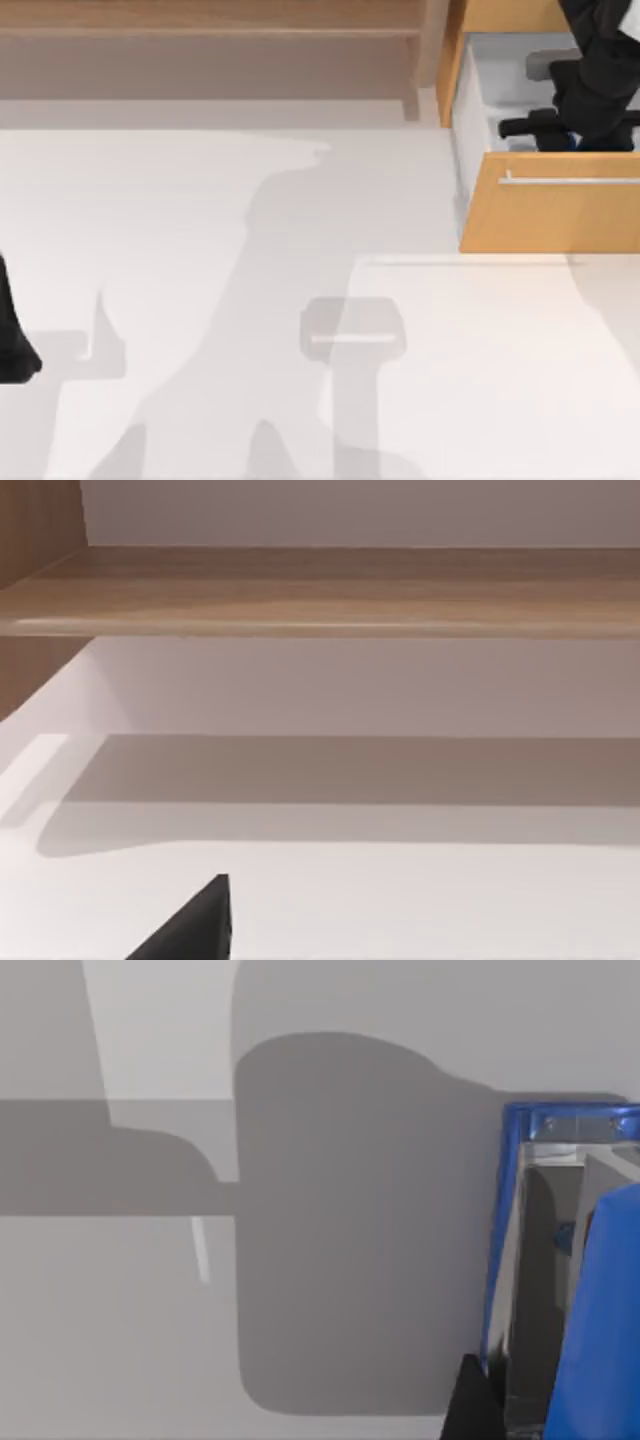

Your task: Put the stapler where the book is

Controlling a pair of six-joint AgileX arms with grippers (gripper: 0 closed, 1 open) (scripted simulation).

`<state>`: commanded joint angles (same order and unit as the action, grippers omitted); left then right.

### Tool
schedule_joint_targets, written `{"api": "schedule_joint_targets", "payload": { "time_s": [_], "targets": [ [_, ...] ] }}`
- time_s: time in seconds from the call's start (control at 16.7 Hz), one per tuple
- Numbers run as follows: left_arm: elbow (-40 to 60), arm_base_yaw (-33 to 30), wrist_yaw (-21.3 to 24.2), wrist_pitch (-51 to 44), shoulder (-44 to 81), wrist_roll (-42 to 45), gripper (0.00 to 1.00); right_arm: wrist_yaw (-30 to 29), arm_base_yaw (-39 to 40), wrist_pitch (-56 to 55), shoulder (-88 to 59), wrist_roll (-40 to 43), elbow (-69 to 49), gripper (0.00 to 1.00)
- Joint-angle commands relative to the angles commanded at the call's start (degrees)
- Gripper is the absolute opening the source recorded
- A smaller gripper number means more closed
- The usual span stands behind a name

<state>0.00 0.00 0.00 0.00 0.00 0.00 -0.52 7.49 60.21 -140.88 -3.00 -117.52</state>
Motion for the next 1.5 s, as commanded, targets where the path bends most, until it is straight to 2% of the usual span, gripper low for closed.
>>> {"api": "schedule_joint_targets", "payload": {
  "time_s": [0.3, 0.6, 1.14, 1.5],
  "targets": [
    [0.0, 0.0, 0.0, 0.0, 0.0, 0.0, 1.0, -0.5, 0.35, 1.17, 3.55, 1.93, 0.14, 0.0],
    [0.0, 0.0, 0.0, 0.0, 0.0, 0.0, 1.0, -0.67, -0.88, 2.13, 13.86, 7.29, 2.77, 0.0],
    [0.0, 0.0, 0.0, 0.0, 0.0, 0.0, 1.0, 2.67, -12.34, 1.19, 35.06, 14.79, 18.18, 0.0],
    [0.0, 0.0, 0.0, 0.0, 0.0, 0.0, 1.0, 4.19, -21.19, -0.26, 40.53, 18.98, 31.75, 0.0]
  ]
}}
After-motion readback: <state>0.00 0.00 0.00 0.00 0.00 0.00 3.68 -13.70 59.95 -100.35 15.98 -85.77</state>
